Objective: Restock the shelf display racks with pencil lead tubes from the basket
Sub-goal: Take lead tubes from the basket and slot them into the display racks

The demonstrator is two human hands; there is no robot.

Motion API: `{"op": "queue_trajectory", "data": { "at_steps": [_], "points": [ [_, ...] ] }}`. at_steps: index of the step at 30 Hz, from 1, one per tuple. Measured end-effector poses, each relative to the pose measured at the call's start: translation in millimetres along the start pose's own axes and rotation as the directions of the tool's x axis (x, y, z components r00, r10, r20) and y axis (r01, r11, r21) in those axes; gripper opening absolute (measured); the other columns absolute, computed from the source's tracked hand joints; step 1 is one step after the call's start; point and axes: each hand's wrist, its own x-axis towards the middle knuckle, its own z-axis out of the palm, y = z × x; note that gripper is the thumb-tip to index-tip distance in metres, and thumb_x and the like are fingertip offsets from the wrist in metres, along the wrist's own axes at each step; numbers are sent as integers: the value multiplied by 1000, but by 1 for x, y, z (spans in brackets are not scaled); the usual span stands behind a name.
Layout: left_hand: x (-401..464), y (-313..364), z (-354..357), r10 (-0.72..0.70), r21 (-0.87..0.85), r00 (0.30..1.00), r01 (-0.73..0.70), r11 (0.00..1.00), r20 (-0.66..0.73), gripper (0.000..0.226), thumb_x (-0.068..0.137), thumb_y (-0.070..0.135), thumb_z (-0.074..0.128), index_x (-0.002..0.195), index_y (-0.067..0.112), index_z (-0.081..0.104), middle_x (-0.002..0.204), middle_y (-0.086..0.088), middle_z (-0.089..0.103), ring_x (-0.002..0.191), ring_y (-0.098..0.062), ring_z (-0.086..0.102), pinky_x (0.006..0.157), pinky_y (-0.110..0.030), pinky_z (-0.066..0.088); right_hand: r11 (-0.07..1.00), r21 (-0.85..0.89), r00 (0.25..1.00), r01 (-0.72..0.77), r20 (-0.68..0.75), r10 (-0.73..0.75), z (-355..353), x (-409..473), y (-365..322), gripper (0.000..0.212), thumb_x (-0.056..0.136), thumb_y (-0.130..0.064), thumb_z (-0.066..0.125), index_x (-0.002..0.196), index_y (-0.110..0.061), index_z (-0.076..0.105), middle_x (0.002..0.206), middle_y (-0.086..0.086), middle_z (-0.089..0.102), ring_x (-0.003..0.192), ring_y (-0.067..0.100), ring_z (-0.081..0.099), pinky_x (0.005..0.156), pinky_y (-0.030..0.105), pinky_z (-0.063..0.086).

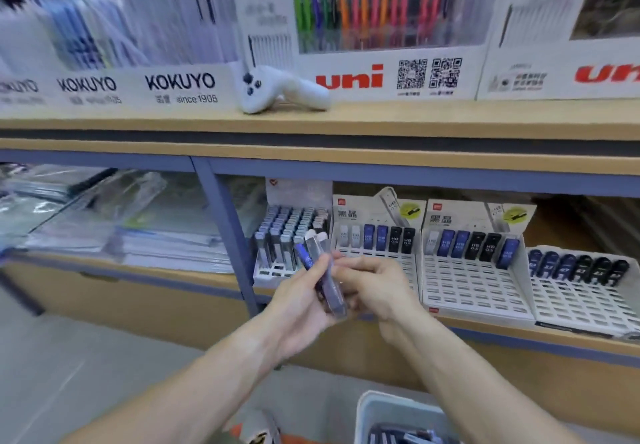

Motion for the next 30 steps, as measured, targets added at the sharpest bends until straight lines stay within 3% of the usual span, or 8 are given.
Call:
{"op": "queue_trajectory", "data": {
  "at_steps": [4,7,12,15,19,22,27,30],
  "points": [
    [6,8,-17,6,-33,998,-8,999,-62,38,101,31,57,130,7,61,117,-26,71,98,-41,73,85,-55,59,999,-23,997,-49,-55,47,22,22,4,11,90,-6,73,100,-10,74,89,13,77,63,23,72,46,25,51],
    [14,11,-24,15,-42,992,-20,999,-126,31,102,27,57,124,6,63,106,-24,74,87,-38,76,82,-54,61,999,-38,996,-38,-87,35,27,35,8,19,96,-1,63,108,-15,65,96,14,74,53,15,65,40,21,45],
    [23,7,-35,14,155,989,9,988,-149,22,105,25,53,121,12,62,101,-20,75,83,-33,72,78,-47,63,998,-56,1000,-2,-10,1,29,58,7,19,104,-10,54,122,-17,54,75,4,66,40,8,53,40,23,40],
    [30,0,-36,22,226,992,6,974,-123,20,106,28,51,122,18,59,87,-17,71,68,-27,64,67,-39,59,973,-215,997,81,14,-80,34,73,6,23,103,-22,60,124,-18,54,92,6,68,46,6,50,46,24,41],
    [41,3,-46,74,251,979,-25,968,-188,19,105,28,55,116,12,59,78,-11,67,56,-20,52,51,-31,44,935,-298,981,192,34,-191,30,90,-3,13,104,-17,56,108,-12,66,86,10,64,59,14,52,60,30,46],
    [45,8,-55,84,254,975,-29,967,-207,24,103,25,59,123,12,61,71,-7,61,49,-15,44,42,-26,33,902,-325,956,283,23,-291,24,101,-7,9,100,-16,63,102,-23,68,90,4,70,78,19,65,77,32,54],
    [45,7,-63,39,188,975,3,982,-217,27,101,22,53,125,13,61,60,-1,44,48,-13,32,43,-25,21,790,-382,853,479,-12,-522,21,115,7,53,90,-16,75,133,-30,46,85,-1,70,84,9,68,80,23,55],
    [41,11,-65,15,128,979,11,992,-202,27,97,26,45,110,6,59,60,-2,42,47,-14,30,43,-23,20,711,-418,784,566,6,-621,20,122,12,54,91,-14,73,134,-33,45,85,-5,69,84,6,67,79,22,55]
  ]
}}
